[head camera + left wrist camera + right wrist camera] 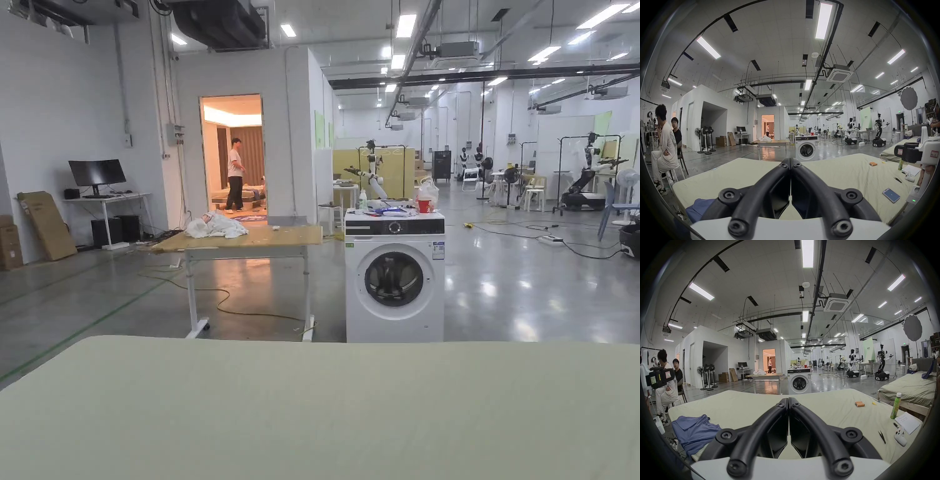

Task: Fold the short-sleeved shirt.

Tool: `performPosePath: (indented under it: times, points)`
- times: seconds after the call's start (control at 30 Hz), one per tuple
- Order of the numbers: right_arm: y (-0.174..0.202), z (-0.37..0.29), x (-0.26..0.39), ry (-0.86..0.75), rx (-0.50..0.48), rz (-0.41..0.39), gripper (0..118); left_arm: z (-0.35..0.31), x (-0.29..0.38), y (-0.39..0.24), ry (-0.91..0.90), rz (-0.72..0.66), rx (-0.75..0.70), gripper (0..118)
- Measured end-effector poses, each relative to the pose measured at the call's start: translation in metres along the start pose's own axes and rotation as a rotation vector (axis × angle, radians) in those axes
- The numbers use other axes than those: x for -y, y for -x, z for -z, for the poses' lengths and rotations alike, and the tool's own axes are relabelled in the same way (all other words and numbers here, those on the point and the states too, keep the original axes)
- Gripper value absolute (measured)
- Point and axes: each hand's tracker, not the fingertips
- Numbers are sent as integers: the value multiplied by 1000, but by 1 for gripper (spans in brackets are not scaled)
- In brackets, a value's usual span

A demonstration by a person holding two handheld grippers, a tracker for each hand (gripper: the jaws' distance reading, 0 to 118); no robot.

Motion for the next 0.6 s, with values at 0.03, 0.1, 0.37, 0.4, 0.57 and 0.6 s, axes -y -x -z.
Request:
performPosePath:
  times: [0.03,0.1,0.37,0.4,0.57,0.6]
  points:
    - [0,0,0,2,0,0,0,0,0,0,2,2,1,0]
    - [0,0,0,5,0,-5,0,1,0,-1,5,3,4,0]
    - [-8,1,-3,-9,24,4,0,3,-2,0,-3,7,3,0]
    - [-9,0,-3,-17,17,29,0,3,-3,0,-4,8,2,0]
    - [8,2,-9,-14,108,-247,0,10,-10,-7,-35,106,-15,0]
    - [15,6,-8,-13,94,-378,0,15,-10,-18,-61,258,-24,0]
